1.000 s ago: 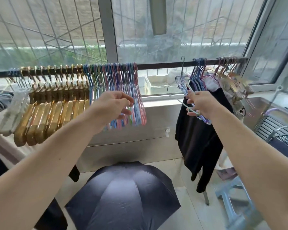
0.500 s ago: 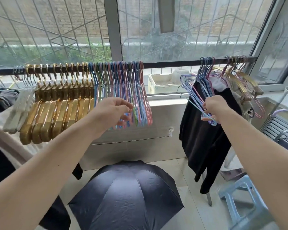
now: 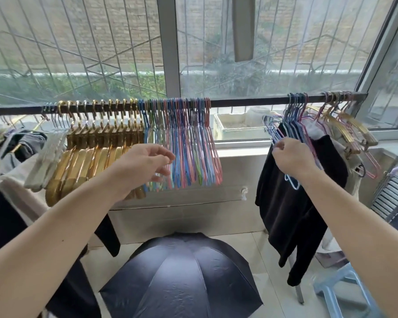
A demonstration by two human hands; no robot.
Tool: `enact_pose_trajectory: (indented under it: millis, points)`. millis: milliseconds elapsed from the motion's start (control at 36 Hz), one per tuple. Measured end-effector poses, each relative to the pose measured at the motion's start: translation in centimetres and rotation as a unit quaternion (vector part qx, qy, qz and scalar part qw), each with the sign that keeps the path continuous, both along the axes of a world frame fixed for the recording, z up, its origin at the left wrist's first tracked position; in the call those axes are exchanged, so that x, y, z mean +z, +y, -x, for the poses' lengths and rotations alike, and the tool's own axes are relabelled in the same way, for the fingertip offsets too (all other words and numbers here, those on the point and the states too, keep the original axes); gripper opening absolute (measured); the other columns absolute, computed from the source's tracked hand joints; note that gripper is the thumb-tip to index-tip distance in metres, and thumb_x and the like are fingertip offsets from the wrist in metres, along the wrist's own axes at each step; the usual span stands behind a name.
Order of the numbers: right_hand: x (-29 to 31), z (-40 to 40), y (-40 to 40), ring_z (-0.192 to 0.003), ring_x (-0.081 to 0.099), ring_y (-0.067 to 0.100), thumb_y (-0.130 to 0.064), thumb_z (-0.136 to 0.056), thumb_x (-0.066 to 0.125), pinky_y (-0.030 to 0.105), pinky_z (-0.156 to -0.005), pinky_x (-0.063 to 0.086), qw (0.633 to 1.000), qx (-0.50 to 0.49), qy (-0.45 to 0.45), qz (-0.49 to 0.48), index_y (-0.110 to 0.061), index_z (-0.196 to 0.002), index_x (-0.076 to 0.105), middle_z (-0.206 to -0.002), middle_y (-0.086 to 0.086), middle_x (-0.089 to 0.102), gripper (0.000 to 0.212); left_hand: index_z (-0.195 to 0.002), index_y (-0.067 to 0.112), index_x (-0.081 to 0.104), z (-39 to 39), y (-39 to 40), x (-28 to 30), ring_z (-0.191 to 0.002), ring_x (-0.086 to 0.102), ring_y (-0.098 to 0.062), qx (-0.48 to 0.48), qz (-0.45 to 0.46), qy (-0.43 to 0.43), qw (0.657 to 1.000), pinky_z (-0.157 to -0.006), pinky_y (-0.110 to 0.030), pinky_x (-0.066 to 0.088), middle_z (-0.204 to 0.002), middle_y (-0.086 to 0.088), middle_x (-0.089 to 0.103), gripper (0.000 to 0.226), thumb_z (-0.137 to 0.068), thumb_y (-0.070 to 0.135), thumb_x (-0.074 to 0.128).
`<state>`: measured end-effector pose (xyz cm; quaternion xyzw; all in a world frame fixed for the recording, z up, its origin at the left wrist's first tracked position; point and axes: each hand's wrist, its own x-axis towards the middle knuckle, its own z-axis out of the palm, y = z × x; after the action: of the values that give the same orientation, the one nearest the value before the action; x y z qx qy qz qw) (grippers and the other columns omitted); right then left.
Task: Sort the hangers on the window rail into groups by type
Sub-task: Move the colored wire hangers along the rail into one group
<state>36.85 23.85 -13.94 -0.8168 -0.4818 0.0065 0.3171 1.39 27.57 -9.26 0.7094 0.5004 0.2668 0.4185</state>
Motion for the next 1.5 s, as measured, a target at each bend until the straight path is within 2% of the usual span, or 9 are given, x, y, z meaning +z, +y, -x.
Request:
enact_pose_trajectory:
  millis: [167, 278, 444, 611, 778, 972, 1250, 1417, 1500]
  points:
    - [-1.3, 5.3, 3.3, -0.079, 0.063, 0.023, -0.026, -0.099, 0.056, 0.047, -0.079, 0.057, 0.979, 0.142, 0.140, 0.051, -0.011, -0.097, 0.072, -0.087, 0.003, 0.068, 0.022, -0.108, 0.016, 0.071, 0.8, -0.3, 0.4, -0.099, 0.073, -0.019, 0.005, -0.010, -0.008, 1.000, -0.088, -0.037, 0.062, -0.111, -0.004, 0.073, 0.015, -0.104, 0.015, 0.057]
    - [-2.3, 8.0, 5.1, -0.068, 0.046, 0.022, -0.034, -0.100, 0.057, 0.034, -0.065, 0.038, 0.974, 0.155, 0.158, 0.043, 0.012, -0.087, 0.062, -0.074, 0.010, 0.051, 0.048, -0.109, 0.016, 0.071, 1.3, -0.7, 0.8, -0.098, 0.074, -0.018, 0.001, -0.005, -0.007, 1.000, -0.088, -0.036, 0.062, -0.111, -0.003, 0.073, 0.014, -0.104, 0.015, 0.057]
    - [-3.3, 9.3, 6.6, -0.063, 0.045, 0.021, -0.032, -0.095, 0.065, 0.034, -0.062, 0.039, 0.969, 0.122, 0.210, 0.033, -0.011, -0.071, 0.057, -0.053, -0.001, 0.052, 0.034, -0.107, 0.017, 0.072, 2.7, -0.8, 1.1, -0.100, 0.073, -0.020, 0.011, -0.006, -0.013, 1.000, -0.092, -0.043, 0.061, -0.110, -0.002, 0.073, 0.016, -0.104, 0.015, 0.057]
    - [-2.6, 9.8, 6.4, -0.064, 0.046, 0.023, -0.028, -0.094, 0.056, 0.033, -0.063, 0.038, 0.972, 0.107, 0.201, 0.052, -0.010, -0.070, 0.051, -0.067, 0.007, 0.051, 0.030, -0.108, 0.017, 0.072, 3.6, -1.0, 0.7, -0.100, 0.073, -0.018, 0.018, -0.008, -0.003, 1.000, -0.093, -0.042, 0.061, -0.111, 0.000, 0.073, 0.016, -0.105, 0.016, 0.056]
    - [-1.0, 9.9, 5.7, -0.053, 0.050, 0.023, -0.029, -0.095, 0.043, 0.038, -0.054, 0.040, 0.994, 0.079, 0.070, -0.026, -0.013, -0.064, 0.049, -0.060, 0.004, 0.057, 0.035, -0.108, 0.019, 0.072, 3.4, -1.1, 0.7, -0.100, 0.072, -0.015, 0.020, -0.011, 0.004, 1.000, -0.094, -0.040, 0.061, -0.111, 0.001, 0.072, 0.016, -0.105, 0.018, 0.055]
    - [4.5, 9.6, 5.9, -0.076, 0.056, 0.033, -0.024, -0.095, 0.046, 0.036, -0.068, 0.038, 0.995, 0.026, -0.067, -0.075, -0.012, -0.069, 0.049, -0.077, 0.011, 0.059, 0.028, -0.108, 0.018, 0.072, 3.7, -1.0, 1.0, -0.099, 0.074, -0.017, 0.020, 0.002, -0.003, 1.000, -0.091, -0.040, 0.062, -0.110, -0.002, 0.074, 0.016, -0.105, 0.016, 0.056]
    - [7.1, 8.4, 8.4, -0.096, 0.062, 0.037, -0.023, -0.094, 0.051, 0.034, -0.077, 0.039, 0.999, 0.013, -0.044, 0.025, -0.008, -0.092, 0.063, -0.109, 0.021, 0.069, 0.019, -0.108, 0.018, 0.072, 4.1, -2.1, 0.1, -0.097, 0.074, -0.017, 0.021, 0.022, -0.011, 0.999, -0.089, -0.038, 0.062, -0.107, -0.001, 0.074, 0.016, -0.105, 0.018, 0.057]
    - [2.1, 7.0, 6.5, -0.061, 0.049, 0.020, -0.017, -0.095, 0.051, 0.031, -0.055, 0.036, 0.997, 0.009, -0.003, 0.083, -0.007, -0.070, 0.053, -0.073, 0.008, 0.056, 0.026, -0.108, 0.018, 0.073, 4.1, -2.9, -1.3, -0.093, 0.075, -0.014, 0.014, -0.001, -0.045, 0.999, -0.089, -0.034, 0.062, -0.103, 0.002, 0.076, 0.018, -0.106, 0.017, 0.055]
    - [-1.9, 7.1, 4.6, -0.064, 0.061, 0.028, -0.017, -0.095, 0.048, 0.033, -0.062, 0.051, 0.992, 0.012, 0.033, 0.119, -0.005, -0.075, 0.056, -0.077, 0.011, 0.059, 0.025, -0.108, 0.019, 0.072, 4.1, -3.9, -3.9, -0.093, 0.074, -0.013, -0.003, 0.008, -0.042, 0.999, -0.087, -0.029, 0.060, -0.100, 0.005, 0.076, 0.018, -0.106, 0.018, 0.054]
